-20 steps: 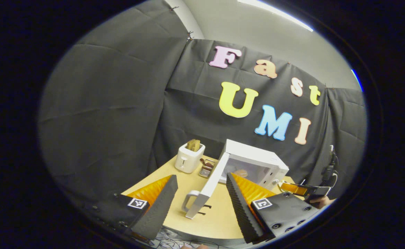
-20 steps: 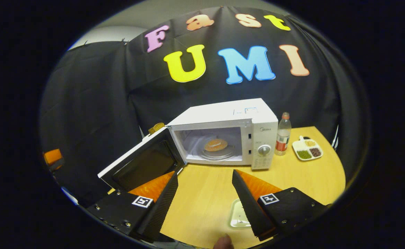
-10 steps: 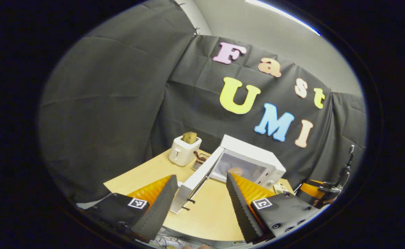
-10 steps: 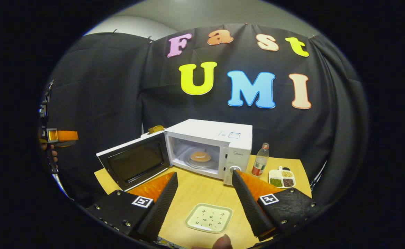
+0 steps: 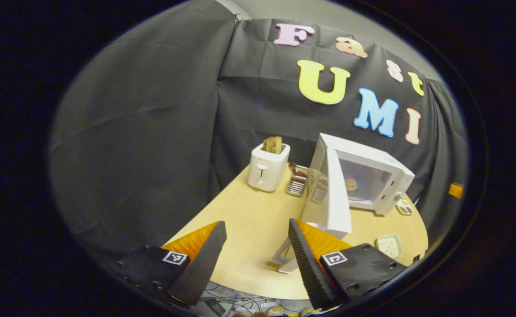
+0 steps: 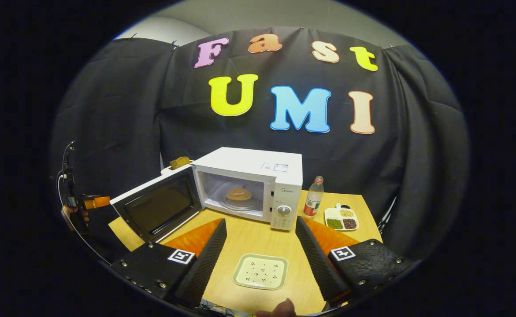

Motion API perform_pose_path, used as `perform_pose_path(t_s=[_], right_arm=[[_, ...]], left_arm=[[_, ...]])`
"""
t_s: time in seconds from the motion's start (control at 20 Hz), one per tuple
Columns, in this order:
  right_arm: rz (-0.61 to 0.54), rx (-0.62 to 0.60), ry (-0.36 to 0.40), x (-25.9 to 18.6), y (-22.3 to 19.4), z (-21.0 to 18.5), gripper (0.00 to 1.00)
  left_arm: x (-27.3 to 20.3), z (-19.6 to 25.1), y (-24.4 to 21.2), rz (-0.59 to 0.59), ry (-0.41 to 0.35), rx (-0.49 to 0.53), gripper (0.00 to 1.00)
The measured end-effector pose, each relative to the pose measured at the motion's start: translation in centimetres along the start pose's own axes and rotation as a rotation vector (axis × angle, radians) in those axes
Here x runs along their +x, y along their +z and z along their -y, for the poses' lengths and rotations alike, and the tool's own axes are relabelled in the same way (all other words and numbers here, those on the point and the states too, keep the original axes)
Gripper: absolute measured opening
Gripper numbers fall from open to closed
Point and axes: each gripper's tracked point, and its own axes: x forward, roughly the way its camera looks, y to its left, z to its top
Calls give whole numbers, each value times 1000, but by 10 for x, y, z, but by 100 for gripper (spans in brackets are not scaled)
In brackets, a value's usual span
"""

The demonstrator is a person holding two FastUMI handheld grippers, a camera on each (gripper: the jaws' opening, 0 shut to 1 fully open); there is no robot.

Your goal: Open the microwave oven with the left hand, put the food in, and close the microwave oven.

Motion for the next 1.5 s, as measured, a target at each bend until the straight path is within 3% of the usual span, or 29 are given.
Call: perform_pose_path(t_s=[0.15,0.3,0.4,0.55,0.6,0.65,0.7,0.9,1.25,1.35,1.5], right_arm=[[-26,78,-57,1,3,-5,96],[-63,122,-85,-1,0,-6,96],[-75,141,-97,-7,-4,-9,96],[-83,148,-130,-19,-9,-2,96],[-97,151,-140,-23,-13,2,96],[-100,154,-154,-29,-15,8,96],[-98,161,-172,-32,-16,15,96],[-100,193,-232,-48,-21,41,96],[-124,245,-323,-67,-40,87,96],[-127,253,-348,-71,-42,97,96],[-126,250,-388,-79,-45,113,96]], left_arm=[[34,-4,-19,-65,-8,36,100],[37,26,-16,-54,-119,33,90],[32,66,-16,-55,-216,10,93],[29,131,-8,-17,-315,55,100],[31,153,-9,-18,-351,75,90],[33,175,-9,-17,-384,90,95],[34,191,-11,-18,-403,107,90],[39,254,-8,-9,-502,181,95],[82,360,8,5,-608,279,100],[100,384,17,19,-623,308,89],[127,413,30,35,-628,331,95]])
